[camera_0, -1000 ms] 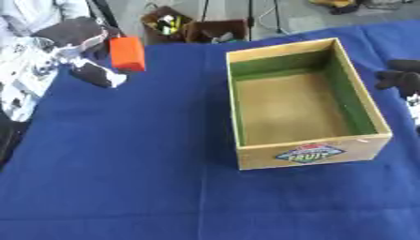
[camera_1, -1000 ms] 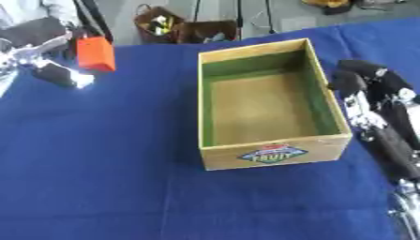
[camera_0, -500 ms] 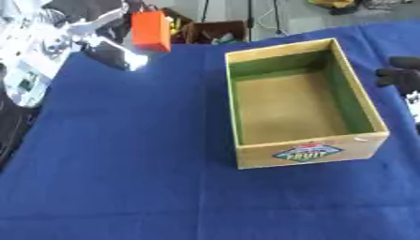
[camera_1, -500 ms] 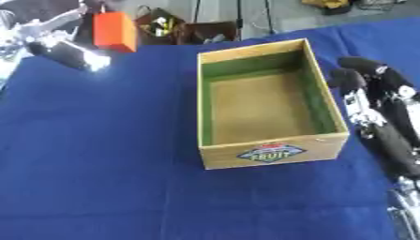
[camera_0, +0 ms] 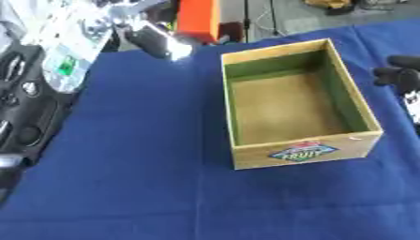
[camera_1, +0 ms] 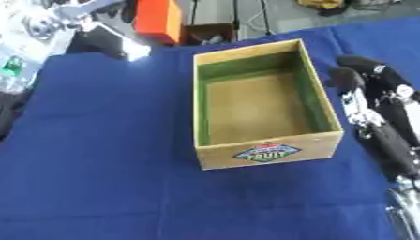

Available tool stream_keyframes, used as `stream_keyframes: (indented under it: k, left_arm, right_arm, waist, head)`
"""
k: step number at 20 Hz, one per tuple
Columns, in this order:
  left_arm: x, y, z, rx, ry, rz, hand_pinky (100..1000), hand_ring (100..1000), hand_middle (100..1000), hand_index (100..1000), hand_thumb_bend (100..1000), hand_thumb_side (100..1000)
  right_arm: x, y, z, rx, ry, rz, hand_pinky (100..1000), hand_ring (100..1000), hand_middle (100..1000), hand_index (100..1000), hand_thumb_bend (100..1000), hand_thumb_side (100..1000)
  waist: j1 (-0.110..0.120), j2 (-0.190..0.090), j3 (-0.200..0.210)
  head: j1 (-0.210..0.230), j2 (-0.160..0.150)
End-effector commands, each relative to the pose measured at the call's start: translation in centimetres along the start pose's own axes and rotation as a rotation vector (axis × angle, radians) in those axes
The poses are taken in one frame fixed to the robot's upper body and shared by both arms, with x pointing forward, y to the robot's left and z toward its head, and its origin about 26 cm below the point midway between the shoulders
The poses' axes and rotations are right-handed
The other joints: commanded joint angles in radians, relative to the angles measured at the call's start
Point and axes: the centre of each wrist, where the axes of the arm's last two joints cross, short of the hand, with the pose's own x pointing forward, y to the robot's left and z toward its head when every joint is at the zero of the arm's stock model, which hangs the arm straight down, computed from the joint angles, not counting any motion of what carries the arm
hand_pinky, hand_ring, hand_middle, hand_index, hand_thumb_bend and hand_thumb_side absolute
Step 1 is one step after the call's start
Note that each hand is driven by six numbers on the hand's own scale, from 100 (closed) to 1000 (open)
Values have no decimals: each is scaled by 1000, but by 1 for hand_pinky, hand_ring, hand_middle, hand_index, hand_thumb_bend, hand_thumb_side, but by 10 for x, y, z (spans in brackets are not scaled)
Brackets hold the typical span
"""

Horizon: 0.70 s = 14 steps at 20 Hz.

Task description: Pick up objects on the table and place them in the box.

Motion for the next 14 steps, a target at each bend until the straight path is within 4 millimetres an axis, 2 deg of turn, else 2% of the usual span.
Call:
stream_keyframes:
  k: [1, 5, 6, 7, 14]
  left_arm:
    - [11, 13, -11, 27, -38, -13, 329, 411, 296, 512, 100, 378]
    - [26, 8, -29, 23, -69, -5, 328, 410, 295, 511, 100, 392]
    - [29, 6, -34, 20, -72, -1, 327, 410, 294, 510, 100, 377]
    - [32, 3, -39, 17, -74, 3, 327, 410, 295, 511, 100, 392]
    - [50, -28, -69, -27, -46, -30, 336, 410, 298, 515, 100, 386]
  right_arm:
    - [8, 1, -4, 8, -42, -10, 991, 833, 579, 796, 100, 566]
    - [9, 1, -5, 6, -51, -13, 991, 833, 578, 796, 100, 561]
    - [10, 2, -6, 3, -55, -15, 990, 833, 580, 796, 100, 596]
    - [10, 2, -7, 1, -61, -17, 990, 833, 579, 796, 100, 561]
    - [15, 3, -13, -19, -106, -30, 986, 833, 581, 796, 100, 558]
  waist:
    - [-3, -28, -4]
    - [3, -28, -21]
    - [4, -27, -25]
    - [4, -26, -29]
    - [7, -17, -58]
  head:
    - [9, 4]
    - [17, 4]
    - [20, 3]
    - [23, 1]
    - [41, -12]
